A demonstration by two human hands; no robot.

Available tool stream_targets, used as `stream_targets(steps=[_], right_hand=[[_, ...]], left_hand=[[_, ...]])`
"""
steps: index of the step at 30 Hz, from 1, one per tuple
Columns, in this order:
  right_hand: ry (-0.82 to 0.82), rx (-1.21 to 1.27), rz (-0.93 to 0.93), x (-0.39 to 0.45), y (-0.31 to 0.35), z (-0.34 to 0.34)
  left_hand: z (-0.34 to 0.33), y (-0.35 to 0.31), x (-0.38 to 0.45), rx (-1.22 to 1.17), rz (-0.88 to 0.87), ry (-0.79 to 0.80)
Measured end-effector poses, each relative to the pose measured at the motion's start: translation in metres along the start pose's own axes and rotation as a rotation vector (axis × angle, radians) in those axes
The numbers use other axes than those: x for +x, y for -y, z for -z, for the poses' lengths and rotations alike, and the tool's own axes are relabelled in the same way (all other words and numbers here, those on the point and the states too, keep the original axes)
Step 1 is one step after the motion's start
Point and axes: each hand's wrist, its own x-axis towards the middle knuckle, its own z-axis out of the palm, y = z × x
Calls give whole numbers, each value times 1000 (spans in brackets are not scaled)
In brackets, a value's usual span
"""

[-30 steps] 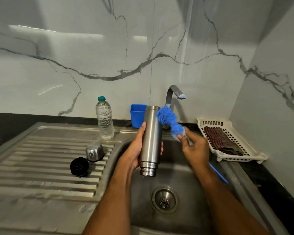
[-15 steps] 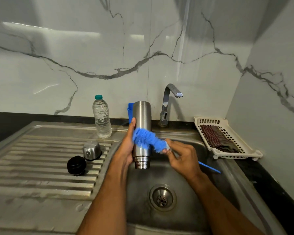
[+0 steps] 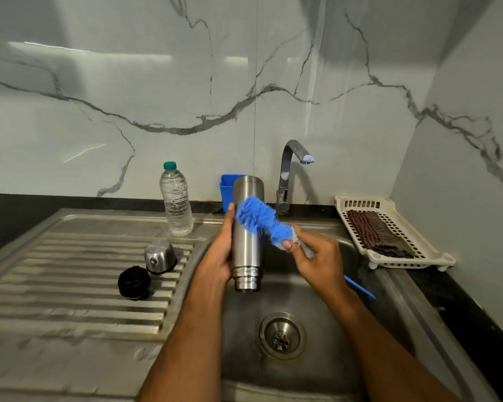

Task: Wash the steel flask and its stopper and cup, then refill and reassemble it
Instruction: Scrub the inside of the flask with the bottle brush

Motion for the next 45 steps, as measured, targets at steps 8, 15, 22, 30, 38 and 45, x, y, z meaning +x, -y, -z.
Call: stream_targets(steps=[8,15,22,30,38,45], right_hand=[[156,-40,154,-11,-5,7],[-59,6,-241,16,-1,-9],[141,7,-32,-1,-2,0],[187,-49,56,-7,-1,0],[29,-60,-285,15,2,-10],[212,-7,109,-8,-1,5]], left_hand=[[10,-2,-3,-312,-49,108],[-3,1,-6,-47,37,129],[5,-2,1,-214,2,25],[13,-5,3,-252,-23,14],[7,3,3,-220,90,205],[6,-3,1,-271,-7,91]])
